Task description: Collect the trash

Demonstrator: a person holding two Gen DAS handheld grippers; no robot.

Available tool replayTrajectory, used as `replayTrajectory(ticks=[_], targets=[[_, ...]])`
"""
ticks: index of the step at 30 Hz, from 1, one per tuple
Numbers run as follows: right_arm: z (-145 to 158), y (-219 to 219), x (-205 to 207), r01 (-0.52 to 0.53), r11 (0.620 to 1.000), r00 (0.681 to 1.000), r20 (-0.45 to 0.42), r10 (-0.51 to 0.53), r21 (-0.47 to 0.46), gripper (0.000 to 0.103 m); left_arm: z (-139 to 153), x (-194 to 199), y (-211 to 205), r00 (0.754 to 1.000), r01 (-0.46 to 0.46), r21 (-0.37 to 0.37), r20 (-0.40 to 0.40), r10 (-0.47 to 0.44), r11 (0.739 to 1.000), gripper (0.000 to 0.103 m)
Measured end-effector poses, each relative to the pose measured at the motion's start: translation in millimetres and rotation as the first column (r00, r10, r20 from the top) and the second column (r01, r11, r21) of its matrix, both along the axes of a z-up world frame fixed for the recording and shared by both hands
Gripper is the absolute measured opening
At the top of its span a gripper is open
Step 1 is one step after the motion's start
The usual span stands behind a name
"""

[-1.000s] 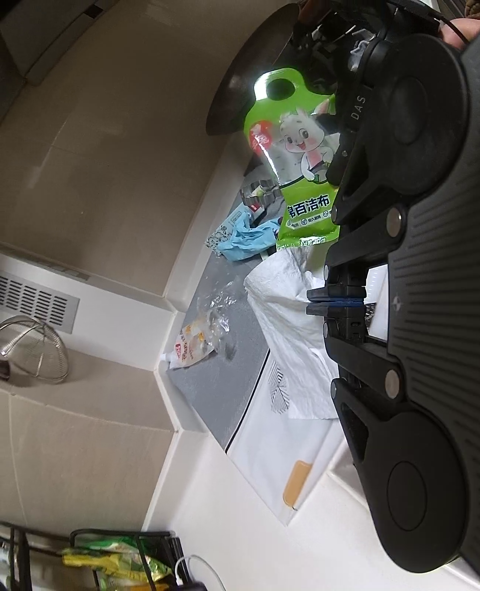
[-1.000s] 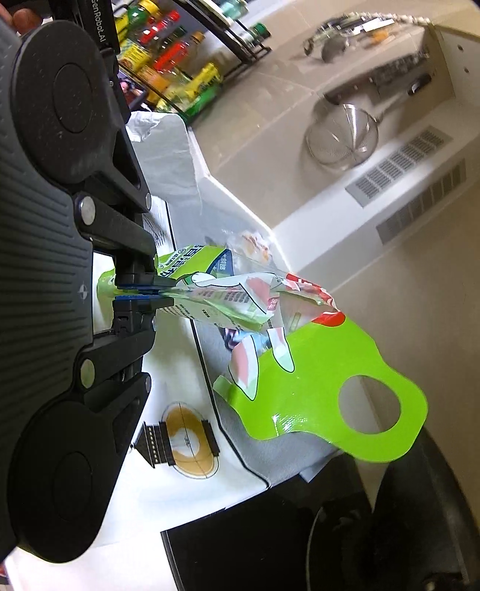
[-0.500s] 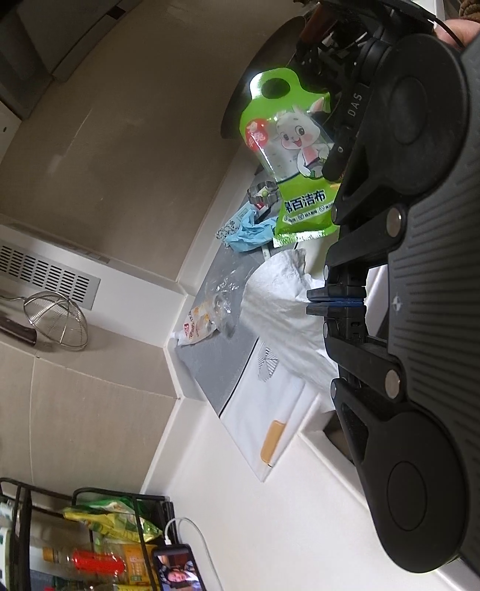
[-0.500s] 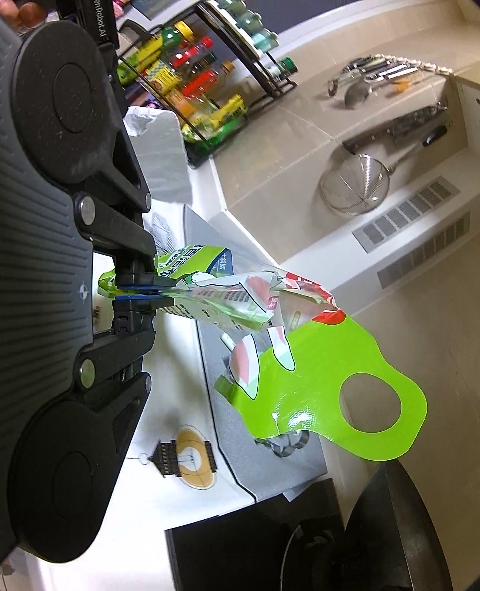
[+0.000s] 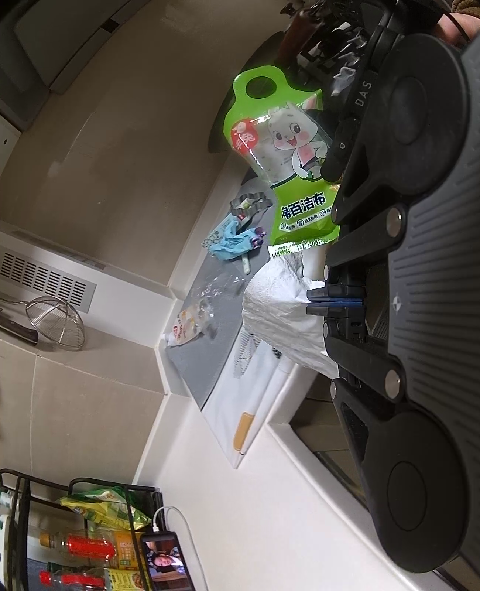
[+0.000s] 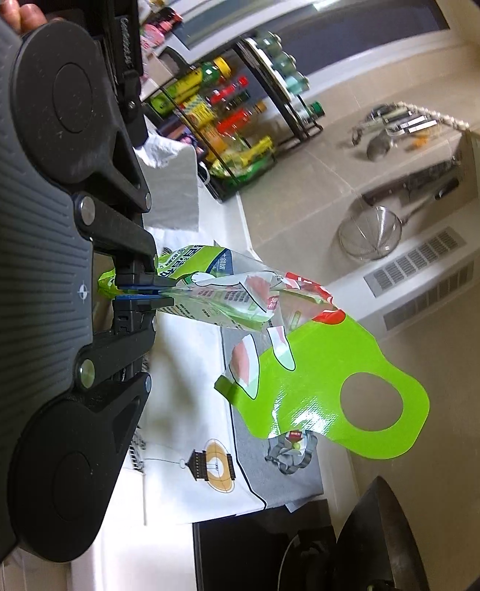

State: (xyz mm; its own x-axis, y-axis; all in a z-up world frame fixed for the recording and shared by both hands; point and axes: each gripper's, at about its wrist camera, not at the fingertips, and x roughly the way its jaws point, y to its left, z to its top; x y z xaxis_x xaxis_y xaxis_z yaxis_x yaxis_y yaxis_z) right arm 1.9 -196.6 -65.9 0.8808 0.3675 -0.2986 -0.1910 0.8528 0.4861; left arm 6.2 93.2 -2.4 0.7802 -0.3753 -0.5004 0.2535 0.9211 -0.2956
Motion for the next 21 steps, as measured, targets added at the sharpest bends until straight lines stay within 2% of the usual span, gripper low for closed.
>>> replayTrajectory(ticks=[9,21], targets=[[-9,12,-43,-0.093,0.994,0.996,0.004,0.093,-0.061,0.003,-18,-20,-4,0.998,0.026,0.013,-0.050,-0.025,1.000,0.000],[-32,15,-66,-0.184,0.978,0.980,-0.090,0.175,-0.102,0.003,-55,-37,-11,0.988,0.039,0.027,-0.150,-0.035,0.999,0.000]])
